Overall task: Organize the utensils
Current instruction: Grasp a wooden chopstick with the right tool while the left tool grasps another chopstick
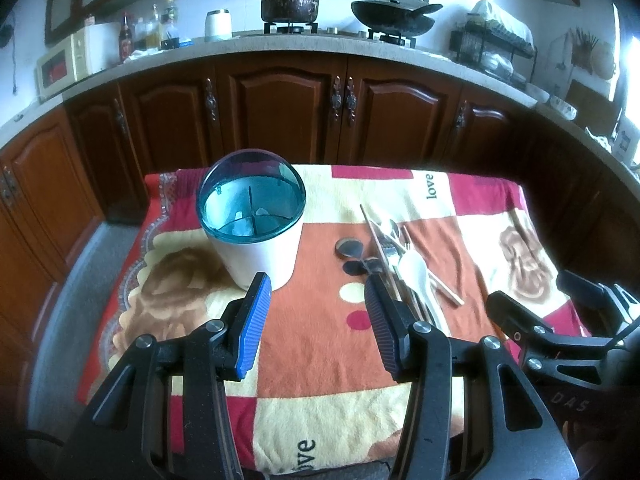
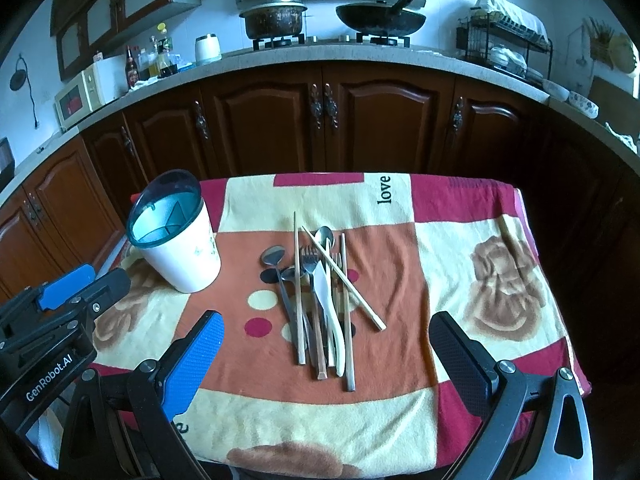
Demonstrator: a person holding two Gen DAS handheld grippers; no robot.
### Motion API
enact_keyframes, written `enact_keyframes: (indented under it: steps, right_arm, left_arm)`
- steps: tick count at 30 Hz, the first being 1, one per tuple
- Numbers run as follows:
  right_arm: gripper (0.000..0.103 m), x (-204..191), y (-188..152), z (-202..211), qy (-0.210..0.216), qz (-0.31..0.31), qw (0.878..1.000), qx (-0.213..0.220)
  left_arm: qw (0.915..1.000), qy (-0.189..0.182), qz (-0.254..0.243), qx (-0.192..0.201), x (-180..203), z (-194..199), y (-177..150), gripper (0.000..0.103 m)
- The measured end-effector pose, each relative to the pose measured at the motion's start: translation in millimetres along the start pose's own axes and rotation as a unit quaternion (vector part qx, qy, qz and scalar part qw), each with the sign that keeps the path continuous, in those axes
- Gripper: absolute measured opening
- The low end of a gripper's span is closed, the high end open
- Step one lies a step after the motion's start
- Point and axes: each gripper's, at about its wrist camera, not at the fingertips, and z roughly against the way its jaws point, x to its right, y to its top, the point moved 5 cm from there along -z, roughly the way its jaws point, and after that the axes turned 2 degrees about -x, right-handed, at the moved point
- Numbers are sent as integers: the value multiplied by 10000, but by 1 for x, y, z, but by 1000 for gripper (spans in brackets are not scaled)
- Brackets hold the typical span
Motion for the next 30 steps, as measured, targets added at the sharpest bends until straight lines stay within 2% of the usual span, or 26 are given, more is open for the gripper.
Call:
enact_keyframes:
  steps: [9,11,14,16,19,24,27,30]
  right_arm:
    - [99,10,0,-27,167,8,9998,-133]
    - [95,18,1,-40,214,25,9996,-181]
    - [81,29,5,-61,423,20,9987,-281]
    - [63,36,9,-75,631,-8,9974,-349]
    - [48,42,21,-98,891,92,9951,-406]
    - [42,49,43,-146,1107,378,9905,-723]
    - [36,44,51,-175,1420,516,9834,-1004]
    - [32,39,52,-201,1506,652,9781,-1278]
  left_arm:
    - [9997,-41,-37,-218,2,-26,1,48]
    - [9995,-110,-37,-285,3,-32,1,48]
    - [9982,-308,4,-508,7,-48,2,48]
    - [9967,-461,59,-661,11,-59,3,48]
    - [9939,-675,77,-872,19,-75,7,47]
    - [9924,-814,-41,-922,36,-94,24,44]
    - [9903,-890,-53,-1068,45,-109,33,44]
    - [9882,-876,-51,-1258,53,-127,40,44]
